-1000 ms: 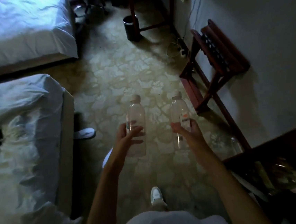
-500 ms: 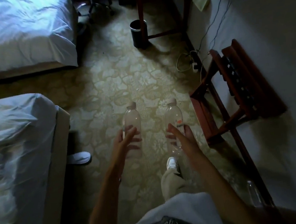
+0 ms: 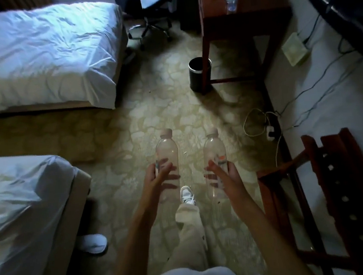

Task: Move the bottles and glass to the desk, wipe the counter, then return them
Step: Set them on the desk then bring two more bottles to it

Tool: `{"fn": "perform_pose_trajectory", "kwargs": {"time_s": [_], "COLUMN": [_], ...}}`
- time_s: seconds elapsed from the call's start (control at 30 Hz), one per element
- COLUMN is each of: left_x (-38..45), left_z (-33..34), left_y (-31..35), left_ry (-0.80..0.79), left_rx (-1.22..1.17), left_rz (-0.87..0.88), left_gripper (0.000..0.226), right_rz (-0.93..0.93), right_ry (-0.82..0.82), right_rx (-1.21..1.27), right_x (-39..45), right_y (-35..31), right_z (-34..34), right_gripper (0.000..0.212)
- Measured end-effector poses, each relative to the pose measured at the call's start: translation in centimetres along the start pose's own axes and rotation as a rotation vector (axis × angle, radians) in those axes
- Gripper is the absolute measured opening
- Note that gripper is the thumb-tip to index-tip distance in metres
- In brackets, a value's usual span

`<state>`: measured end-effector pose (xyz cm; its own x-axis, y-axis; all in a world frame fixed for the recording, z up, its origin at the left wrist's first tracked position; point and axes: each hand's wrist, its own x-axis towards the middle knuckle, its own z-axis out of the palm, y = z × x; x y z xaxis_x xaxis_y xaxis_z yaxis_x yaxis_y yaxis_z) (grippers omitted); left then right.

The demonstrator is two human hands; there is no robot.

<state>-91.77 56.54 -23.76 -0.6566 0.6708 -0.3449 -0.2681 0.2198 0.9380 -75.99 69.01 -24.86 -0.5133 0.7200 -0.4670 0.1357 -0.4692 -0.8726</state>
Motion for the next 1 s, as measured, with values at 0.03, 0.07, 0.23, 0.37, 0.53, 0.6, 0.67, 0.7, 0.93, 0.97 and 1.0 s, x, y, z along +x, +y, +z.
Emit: {"fn": "perform_pose_trajectory", "kwargs": {"time_s": [0.03, 0.07, 0.23, 0.37, 0.53, 0.6, 0.67, 0.7, 0.93, 0.97, 1.0], "left_x": [2.9, 6.6, 21.3, 33.0, 45.1, 50.2, 55.7, 58.6, 78.6, 81.2, 83.6], "left_z": [0.4, 0.9, 3.1, 5.2, 8.3, 9.9, 11.6, 12.6, 20.2, 21.2, 22.2], "left_y": [0.2, 0.6, 6.4, 14.3, 19.5, 19.9, 19.9, 20.1, 28.6, 30.3, 31.8], "left_ry": [-0.005, -0.016, -0.050, -0.071, -0.131, -0.152, -0.150, -0.145, -0.171, -0.187, -0.207], "left_rx": [0.003, 0.006, 0.045, 0.068, 0.065, 0.069, 0.067, 0.065, 0.048, 0.038, 0.025], "left_rz": [-0.007, -0.015, -0.003, 0.068, 0.100, 0.071, 0.038, 0.024, 0.025, 0.033, 0.039], "left_gripper": [0.057, 0.059, 0.060, 0.068, 0.062, 0.059, 0.059, 0.060, 0.071, 0.068, 0.064], "right_rz": [0.020, 0.033, -0.008, -0.113, -0.098, -0.062, -0.021, -0.002, -0.037, -0.052, -0.067], "right_ry": [0.012, 0.032, 0.081, 0.084, 0.147, 0.177, 0.178, 0.175, 0.157, 0.155, 0.158], "right_rx": [-0.006, -0.013, -0.062, -0.056, -0.018, 0.002, 0.028, 0.033, 0.044, 0.046, 0.055], "right_x": [2.5, 5.8, 18.8, 28.6, 39.0, 43.8, 49.2, 52.1, 72.0, 74.3, 76.5], "right_y": [-0.5, -1.5, -10.5, -20.3, -26.2, -27.1, -28.0, -28.7, -40.6, -42.7, -44.6], "right_z": [0.1, 0.2, 1.6, 3.0, 2.9, 2.4, 1.8, 1.6, 0.0, -0.2, -0.4], "right_gripper": [0.067, 0.064, 0.051, 0.046, 0.049, 0.057, 0.070, 0.076, 0.089, 0.081, 0.076]}}
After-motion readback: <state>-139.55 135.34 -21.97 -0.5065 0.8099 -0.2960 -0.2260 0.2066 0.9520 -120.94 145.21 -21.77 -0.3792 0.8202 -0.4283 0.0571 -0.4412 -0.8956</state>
